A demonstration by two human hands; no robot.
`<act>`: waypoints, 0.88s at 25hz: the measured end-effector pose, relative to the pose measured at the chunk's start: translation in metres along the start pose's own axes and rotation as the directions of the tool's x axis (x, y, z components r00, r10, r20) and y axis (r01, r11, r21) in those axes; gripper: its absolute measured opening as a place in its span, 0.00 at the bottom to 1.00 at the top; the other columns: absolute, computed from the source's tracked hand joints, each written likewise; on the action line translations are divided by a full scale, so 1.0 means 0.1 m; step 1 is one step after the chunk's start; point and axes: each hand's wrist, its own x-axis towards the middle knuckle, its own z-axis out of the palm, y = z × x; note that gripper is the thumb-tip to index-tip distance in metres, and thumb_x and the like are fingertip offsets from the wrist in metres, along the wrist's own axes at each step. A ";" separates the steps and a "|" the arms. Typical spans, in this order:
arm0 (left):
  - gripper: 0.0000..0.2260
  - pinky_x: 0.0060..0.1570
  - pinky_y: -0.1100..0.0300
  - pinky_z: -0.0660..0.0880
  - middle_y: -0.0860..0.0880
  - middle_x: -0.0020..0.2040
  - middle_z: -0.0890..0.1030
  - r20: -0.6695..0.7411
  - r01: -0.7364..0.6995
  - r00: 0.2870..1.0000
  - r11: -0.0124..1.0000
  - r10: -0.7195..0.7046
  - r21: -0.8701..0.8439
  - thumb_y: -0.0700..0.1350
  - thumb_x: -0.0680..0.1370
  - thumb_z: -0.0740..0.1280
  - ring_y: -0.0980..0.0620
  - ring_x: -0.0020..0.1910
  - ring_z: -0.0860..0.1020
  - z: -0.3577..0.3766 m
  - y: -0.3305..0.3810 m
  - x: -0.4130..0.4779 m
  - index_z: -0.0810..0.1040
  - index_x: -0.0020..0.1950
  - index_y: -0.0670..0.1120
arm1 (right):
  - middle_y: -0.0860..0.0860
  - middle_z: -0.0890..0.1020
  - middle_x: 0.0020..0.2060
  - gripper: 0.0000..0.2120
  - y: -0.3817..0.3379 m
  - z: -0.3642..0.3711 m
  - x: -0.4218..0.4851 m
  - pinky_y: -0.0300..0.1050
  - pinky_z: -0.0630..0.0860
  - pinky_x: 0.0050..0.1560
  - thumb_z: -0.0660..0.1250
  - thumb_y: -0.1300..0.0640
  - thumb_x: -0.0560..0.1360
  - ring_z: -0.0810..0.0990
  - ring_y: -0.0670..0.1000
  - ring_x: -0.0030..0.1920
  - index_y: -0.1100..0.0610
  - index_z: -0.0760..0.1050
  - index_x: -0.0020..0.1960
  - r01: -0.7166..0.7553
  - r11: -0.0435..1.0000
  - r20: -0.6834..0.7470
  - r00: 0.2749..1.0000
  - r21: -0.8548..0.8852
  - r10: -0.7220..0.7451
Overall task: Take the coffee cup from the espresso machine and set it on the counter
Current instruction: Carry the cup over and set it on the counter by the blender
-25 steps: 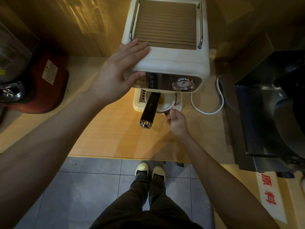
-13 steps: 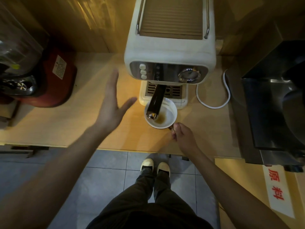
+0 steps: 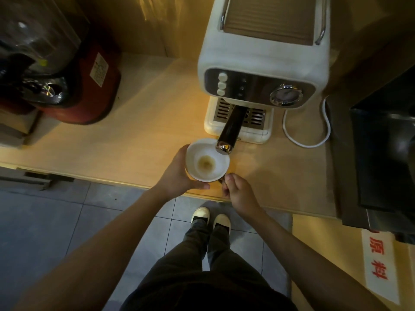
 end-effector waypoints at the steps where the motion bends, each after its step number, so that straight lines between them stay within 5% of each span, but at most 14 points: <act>1: 0.46 0.54 0.66 0.68 0.52 0.61 0.68 -0.006 -0.002 1.000 1.000 0.002 -0.004 0.39 0.56 0.81 0.51 0.61 0.68 -0.03 0.00 -0.01 0.60 0.68 0.46 | 0.51 0.69 0.27 0.19 0.00 0.03 0.00 0.40 0.66 0.36 0.51 0.61 0.80 0.68 0.48 0.30 0.54 0.64 0.30 0.001 1.000 0.012 1.000 0.003 -0.001; 4: 0.47 0.54 0.58 0.68 0.52 0.60 0.69 -0.020 0.014 1.000 1.000 -0.014 0.001 0.38 0.55 0.81 0.53 0.59 0.69 -0.13 -0.02 0.01 0.60 0.68 0.46 | 0.51 0.68 0.28 0.19 0.00 0.14 0.06 0.41 0.65 0.37 0.51 0.59 0.80 0.68 0.48 0.31 0.53 0.64 0.31 -0.022 1.000 0.046 0.999 -0.001 0.022; 9: 0.48 0.45 0.74 0.67 0.54 0.58 0.68 -0.033 0.027 0.999 0.999 -0.026 0.022 0.35 0.54 0.81 0.58 0.55 0.67 -0.39 -0.08 0.20 0.60 0.68 0.46 | 0.50 0.69 0.28 0.18 -0.09 0.40 0.30 0.39 0.64 0.35 0.51 0.61 0.80 0.68 0.47 0.30 0.53 0.64 0.31 -0.003 0.999 0.019 1.000 0.048 0.002; 14: 0.48 0.41 0.78 0.66 0.52 0.59 0.68 -0.030 0.043 0.999 0.997 -0.041 0.064 0.36 0.55 0.81 0.54 0.57 0.67 -0.72 -0.15 0.44 0.58 0.69 0.48 | 0.51 0.69 0.27 0.18 -0.24 0.65 0.56 0.36 0.65 0.32 0.52 0.61 0.79 0.67 0.45 0.28 0.54 0.65 0.30 0.010 0.992 -0.015 1.000 0.129 -0.008; 22: 0.47 0.55 0.62 0.67 0.51 0.61 0.69 -0.054 -0.016 0.998 0.999 0.018 0.034 0.36 0.55 0.80 0.52 0.62 0.67 -1.26 -0.25 1.04 0.61 0.69 0.47 | 0.51 0.71 0.27 0.20 -0.53 1.10 1.19 0.45 0.65 0.36 0.51 0.57 0.80 0.69 0.49 0.30 0.54 0.66 0.30 0.035 0.984 -0.116 0.993 0.176 -0.014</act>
